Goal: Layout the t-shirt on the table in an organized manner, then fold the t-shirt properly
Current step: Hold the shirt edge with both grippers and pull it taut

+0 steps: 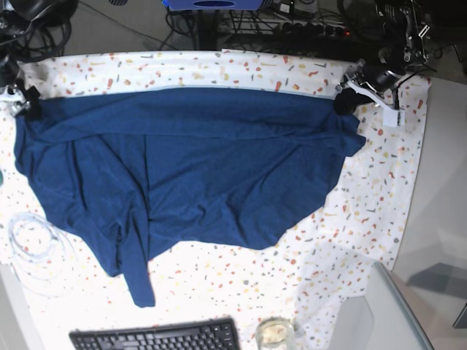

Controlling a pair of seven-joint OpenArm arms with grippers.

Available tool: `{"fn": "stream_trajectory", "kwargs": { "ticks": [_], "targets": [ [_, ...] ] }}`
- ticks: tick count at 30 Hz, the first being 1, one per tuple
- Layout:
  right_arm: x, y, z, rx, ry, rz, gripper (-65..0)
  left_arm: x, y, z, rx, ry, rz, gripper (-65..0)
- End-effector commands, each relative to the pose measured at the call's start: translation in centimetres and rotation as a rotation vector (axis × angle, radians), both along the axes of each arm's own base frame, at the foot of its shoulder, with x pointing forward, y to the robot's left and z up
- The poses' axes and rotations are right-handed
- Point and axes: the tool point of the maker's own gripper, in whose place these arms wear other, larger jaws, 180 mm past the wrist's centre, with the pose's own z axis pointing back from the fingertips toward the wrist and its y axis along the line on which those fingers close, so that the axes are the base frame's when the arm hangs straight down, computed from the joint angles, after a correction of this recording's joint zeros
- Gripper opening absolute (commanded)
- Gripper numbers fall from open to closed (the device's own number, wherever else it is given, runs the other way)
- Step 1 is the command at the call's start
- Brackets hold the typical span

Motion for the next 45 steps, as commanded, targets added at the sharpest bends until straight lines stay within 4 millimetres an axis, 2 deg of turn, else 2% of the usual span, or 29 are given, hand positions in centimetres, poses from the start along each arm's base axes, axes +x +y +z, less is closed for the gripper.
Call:
{"fn": "stream_trajectory", "kwargs": {
  "ticks": [1, 4, 11, 12, 18, 19, 22, 26, 28, 33, 35, 38, 42, 43, 45],
  "targets": [
    [0.8, -0.1, 0.3, 0.007, -0.011, 0.029, -16.1, 0.5, 0.5, 0.8, 0.005, -0.033, 0.004, -65.0],
    [0.6, 0.6, -0.9, 0.053, 0.004, 0.029, -16.1, 0.5, 0.5, 0.8, 0.004, -0.032, 0.005, -65.0],
    [0.8, 0.4, -1.0, 0.059, 0.005, 0.032, -16.8, 0.5, 0.5, 0.8, 0.004, -0.032, 0.005, -65.0],
    [0.8, 0.4, -1.0, 0.059, 0.005, 0.032, -18.6, 0.5, 0.5, 0.8, 0.004, -0.032, 0.005, -65.0],
    [0.9, 0.2, -0.9, 0.05, -0.006, 0.025, -41.6, 0.5, 0.5, 0.8, 0.004, -0.032, 0.005, -65.0],
    [1.1, 0.0, -0.8, 0.042, -0.018, 0.017, -42.9, 0.5, 0.5, 0.8, 0.004, -0.032, 0.005, -65.0],
    [1.4, -0.3, -0.6, 0.031, -0.033, 0.008, -40.8, 0.5, 0.5, 0.8, 0.004, -0.032, 0.003, -65.0],
    [1.4, -0.2, -0.6, 0.031, -0.032, 0.009, -32.3, 0.4, 0.5, 0.7, 0.004, -0.03, 0.003, -65.0],
    [1.4, -0.1, -0.7, 0.034, -0.029, 0.012, -32.4, 0.4, 0.5, 0.7, 0.003, -0.029, 0.004, -65.0],
    [2.2, 1.6, -1.8, 0.061, 0.007, 0.106, -34.8, 0.4, 0.5, 0.7, 0.003, -0.029, 0.004, -65.0],
    [2.0, 1.7, -2.0, 0.069, 0.01, 0.1, -38.0, 0.4, 0.5, 0.7, 0.003, -0.029, 0.004, -65.0],
    [1.8, 1.1, -1.9, 0.063, 0.006, 0.081, -46.5, -0.2, 0.5, 0.5, 0.004, -0.017, 0.005, -65.0],
    [1.5, 0.6, -1.7, 0.057, 0.007, 0.07, -62.7, -0.4, 0.5, 0.4, 0.004, -0.012, 0.005, -65.0],
    [1.5, 0.6, -1.7, 0.057, 0.008, 0.071, -65.0, -0.4, 0.5, 0.4, 0.004, -0.012, 0.005, -65.0],
    [1.6, 0.4, -1.4, 0.046, 0.005, 0.075, -64.8, -0.4, 0.5, 0.4, 0.006, -0.013, 0.005, -65.0]
  ]
}}
